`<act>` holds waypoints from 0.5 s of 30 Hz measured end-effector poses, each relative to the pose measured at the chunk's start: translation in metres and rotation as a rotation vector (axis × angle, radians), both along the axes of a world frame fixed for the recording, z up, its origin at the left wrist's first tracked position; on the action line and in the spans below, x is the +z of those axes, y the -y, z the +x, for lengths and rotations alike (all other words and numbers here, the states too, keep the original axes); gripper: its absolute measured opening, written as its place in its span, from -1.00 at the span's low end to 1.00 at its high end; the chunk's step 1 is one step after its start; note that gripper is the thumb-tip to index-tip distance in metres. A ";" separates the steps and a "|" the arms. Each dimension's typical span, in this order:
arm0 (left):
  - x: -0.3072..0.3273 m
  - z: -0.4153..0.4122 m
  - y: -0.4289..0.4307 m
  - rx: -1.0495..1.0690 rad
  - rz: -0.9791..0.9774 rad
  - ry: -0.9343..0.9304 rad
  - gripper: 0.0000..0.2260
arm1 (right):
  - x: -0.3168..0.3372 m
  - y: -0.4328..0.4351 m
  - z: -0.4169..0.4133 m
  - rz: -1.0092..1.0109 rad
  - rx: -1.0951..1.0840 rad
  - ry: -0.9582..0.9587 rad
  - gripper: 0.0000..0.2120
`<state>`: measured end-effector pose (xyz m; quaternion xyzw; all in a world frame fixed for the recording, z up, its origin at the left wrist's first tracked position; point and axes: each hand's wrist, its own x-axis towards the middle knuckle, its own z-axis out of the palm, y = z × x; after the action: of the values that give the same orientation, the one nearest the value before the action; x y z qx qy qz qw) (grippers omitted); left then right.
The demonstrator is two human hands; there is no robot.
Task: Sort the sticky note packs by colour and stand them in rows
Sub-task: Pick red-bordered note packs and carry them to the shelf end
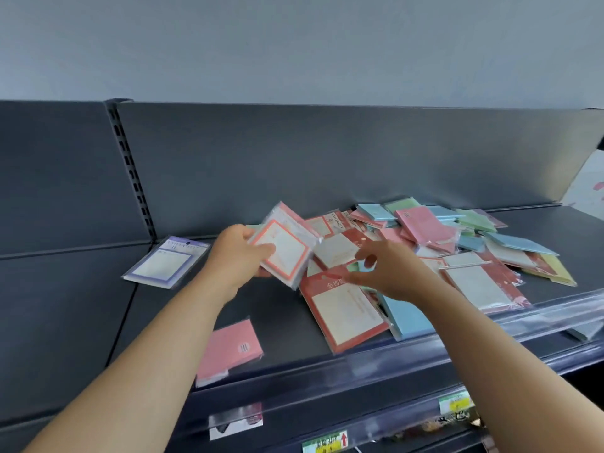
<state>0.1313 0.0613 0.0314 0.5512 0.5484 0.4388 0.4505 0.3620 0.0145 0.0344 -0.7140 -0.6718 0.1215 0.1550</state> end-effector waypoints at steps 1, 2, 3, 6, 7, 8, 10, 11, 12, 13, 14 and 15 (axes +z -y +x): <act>-0.007 0.004 0.009 -0.020 -0.046 0.025 -0.88 | 0.000 0.007 0.001 -0.058 0.005 0.010 -0.48; -0.013 0.007 0.018 -0.031 -0.079 0.031 -0.88 | -0.001 0.013 0.001 -0.109 0.008 0.024 -0.50; -0.018 0.010 0.025 -0.033 -0.107 0.026 -0.87 | -0.003 0.017 0.001 -0.142 0.008 0.032 -0.51; -0.028 0.014 0.036 -0.087 -0.196 -0.001 -0.88 | -0.009 0.024 -0.002 -0.119 0.003 0.025 -0.52; -0.030 0.016 0.038 -0.114 -0.214 -0.011 -0.87 | -0.011 0.025 -0.003 -0.098 0.002 0.014 -0.53; -0.031 0.018 0.040 -0.132 -0.225 -0.014 -0.86 | -0.012 0.026 -0.004 -0.085 0.000 0.001 -0.54; -0.032 0.023 0.043 -0.150 -0.254 0.012 -0.83 | -0.015 0.027 -0.005 -0.069 -0.010 -0.019 -0.55; -0.033 0.026 0.044 -0.155 -0.270 0.036 -0.81 | -0.017 0.027 -0.005 -0.057 -0.020 -0.038 -0.56; -0.033 0.029 0.046 -0.157 -0.279 0.055 -0.80 | -0.019 0.027 -0.005 -0.042 -0.037 -0.075 -0.56; -0.033 0.031 0.046 -0.154 -0.278 0.069 -0.78 | -0.020 0.027 -0.006 -0.026 -0.055 -0.122 -0.57; -0.033 0.033 0.047 -0.150 -0.271 0.083 -0.77 | -0.021 0.028 -0.006 -0.009 -0.071 -0.167 -0.57; -0.034 0.035 0.048 -0.150 -0.262 0.103 -0.76 | -0.022 0.029 -0.006 0.011 -0.080 -0.208 -0.58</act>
<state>0.1665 0.0132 -0.0025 0.5039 0.5345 0.3563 0.5774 0.3563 -0.0142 0.0123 -0.7231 -0.6235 0.1851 0.2326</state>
